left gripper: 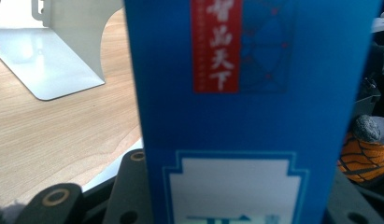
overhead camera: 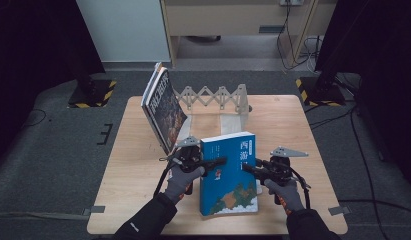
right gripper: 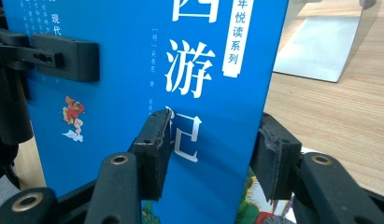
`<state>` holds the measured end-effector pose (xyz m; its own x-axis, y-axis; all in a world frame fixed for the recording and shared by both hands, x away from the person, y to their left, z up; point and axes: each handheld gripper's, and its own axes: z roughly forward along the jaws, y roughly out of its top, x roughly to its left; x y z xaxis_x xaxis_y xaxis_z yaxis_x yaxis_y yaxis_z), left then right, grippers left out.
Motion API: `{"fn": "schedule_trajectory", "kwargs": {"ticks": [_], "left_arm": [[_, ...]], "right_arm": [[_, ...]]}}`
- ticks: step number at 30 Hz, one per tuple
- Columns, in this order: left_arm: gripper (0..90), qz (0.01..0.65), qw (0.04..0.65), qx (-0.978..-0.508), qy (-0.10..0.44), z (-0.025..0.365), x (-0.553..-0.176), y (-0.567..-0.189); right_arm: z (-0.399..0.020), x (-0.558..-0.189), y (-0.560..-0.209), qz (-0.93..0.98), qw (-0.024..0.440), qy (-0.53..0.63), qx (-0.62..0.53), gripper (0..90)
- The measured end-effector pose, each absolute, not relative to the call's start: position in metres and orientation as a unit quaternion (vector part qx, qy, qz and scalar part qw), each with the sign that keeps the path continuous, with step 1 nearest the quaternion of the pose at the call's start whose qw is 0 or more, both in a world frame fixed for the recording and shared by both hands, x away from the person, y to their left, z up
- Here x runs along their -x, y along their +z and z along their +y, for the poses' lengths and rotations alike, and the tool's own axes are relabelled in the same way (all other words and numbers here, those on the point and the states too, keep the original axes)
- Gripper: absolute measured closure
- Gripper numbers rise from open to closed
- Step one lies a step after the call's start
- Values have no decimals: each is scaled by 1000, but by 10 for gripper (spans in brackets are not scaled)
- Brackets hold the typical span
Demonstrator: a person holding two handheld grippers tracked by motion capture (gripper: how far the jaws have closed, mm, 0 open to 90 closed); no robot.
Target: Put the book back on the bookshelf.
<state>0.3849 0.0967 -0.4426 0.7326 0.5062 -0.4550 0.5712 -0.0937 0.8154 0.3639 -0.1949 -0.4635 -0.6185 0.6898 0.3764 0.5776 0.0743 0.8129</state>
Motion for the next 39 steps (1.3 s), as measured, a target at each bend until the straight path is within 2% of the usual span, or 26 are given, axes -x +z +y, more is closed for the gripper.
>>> {"fn": "schedule_trajectory", "kwargs": {"ticks": [7,14,18,21,23,27,32,39], "left_arm": [[608,366,565,-739,-30,96,-382,-438],[611,358,578,-732,-47,100,-378,-419],[610,353,585,-730,-40,108,-375,-405],[609,352,593,-723,-40,114,-373,-396],[610,349,602,-717,-41,118,-372,-390],[609,346,613,-710,-15,128,-370,-376],[609,367,624,-690,-4,148,-373,-368],[608,384,628,-676,43,172,-374,-354]], "right_arm": [[-198,-364,-464,729,48,529,-432,506],[-210,-363,-460,706,49,561,-429,443],[-231,-364,-461,689,78,556,-458,392],[-245,-367,-468,699,133,502,-491,346],[-251,-370,-476,709,162,460,-509,284],[-258,-377,-489,719,198,391,-539,217],[-259,-381,-502,736,213,346,-541,138],[-266,-385,-516,746,218,310,-547,98]]}}
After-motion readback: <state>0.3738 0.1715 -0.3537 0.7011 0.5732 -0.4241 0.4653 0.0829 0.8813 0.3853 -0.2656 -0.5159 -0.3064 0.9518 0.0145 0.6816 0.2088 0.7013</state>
